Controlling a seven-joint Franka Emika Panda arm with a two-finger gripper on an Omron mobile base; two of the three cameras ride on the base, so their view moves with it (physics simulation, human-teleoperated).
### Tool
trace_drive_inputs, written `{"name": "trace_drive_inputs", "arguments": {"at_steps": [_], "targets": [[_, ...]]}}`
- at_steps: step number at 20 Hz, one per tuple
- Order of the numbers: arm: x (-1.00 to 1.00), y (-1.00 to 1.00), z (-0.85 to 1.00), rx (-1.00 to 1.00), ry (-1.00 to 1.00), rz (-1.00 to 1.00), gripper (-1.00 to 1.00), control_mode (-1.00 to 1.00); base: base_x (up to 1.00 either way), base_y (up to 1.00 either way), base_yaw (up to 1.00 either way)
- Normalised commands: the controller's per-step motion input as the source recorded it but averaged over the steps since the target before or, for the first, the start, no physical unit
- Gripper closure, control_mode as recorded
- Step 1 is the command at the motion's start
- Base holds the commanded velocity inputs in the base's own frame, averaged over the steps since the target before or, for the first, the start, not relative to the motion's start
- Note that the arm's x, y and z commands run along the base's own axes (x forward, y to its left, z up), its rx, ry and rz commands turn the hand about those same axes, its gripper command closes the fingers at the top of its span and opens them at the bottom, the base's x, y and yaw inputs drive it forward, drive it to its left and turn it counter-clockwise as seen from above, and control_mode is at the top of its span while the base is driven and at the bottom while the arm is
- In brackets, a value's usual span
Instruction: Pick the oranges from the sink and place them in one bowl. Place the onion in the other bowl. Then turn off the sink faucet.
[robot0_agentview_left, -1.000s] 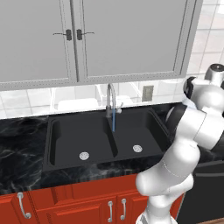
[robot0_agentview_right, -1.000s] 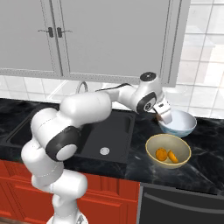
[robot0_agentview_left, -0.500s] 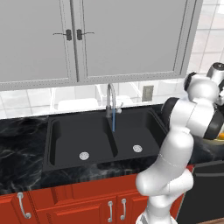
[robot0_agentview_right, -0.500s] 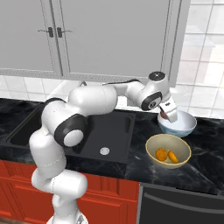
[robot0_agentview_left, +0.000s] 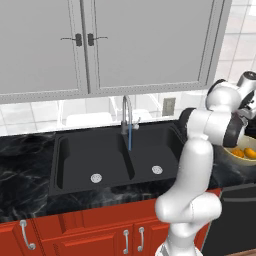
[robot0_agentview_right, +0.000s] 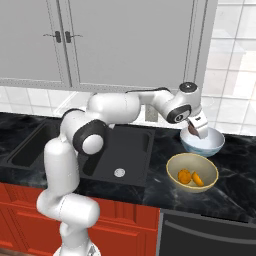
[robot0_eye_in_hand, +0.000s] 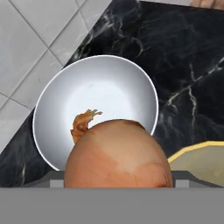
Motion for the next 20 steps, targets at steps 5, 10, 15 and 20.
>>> {"name": "trace_drive_inputs", "arguments": {"at_steps": [5,10,15,20], "targets": [[0.16,-0.02,-0.33,0.0,0.0,0.0,1.0,-1.0,0.0,0.0,0.0],[0.24,0.0,-0.37,0.0,0.0,0.0,1.0,-1.0,0.0,0.0,0.0],[0.28,0.0,-0.26,0.0,0.02,0.0,-1.0,-1.0,0.0,0.0,0.0],[0.04,-0.25,0.09,0.0,0.01,0.0,-1.0,-1.0,0.0,0.0,0.0]]}}
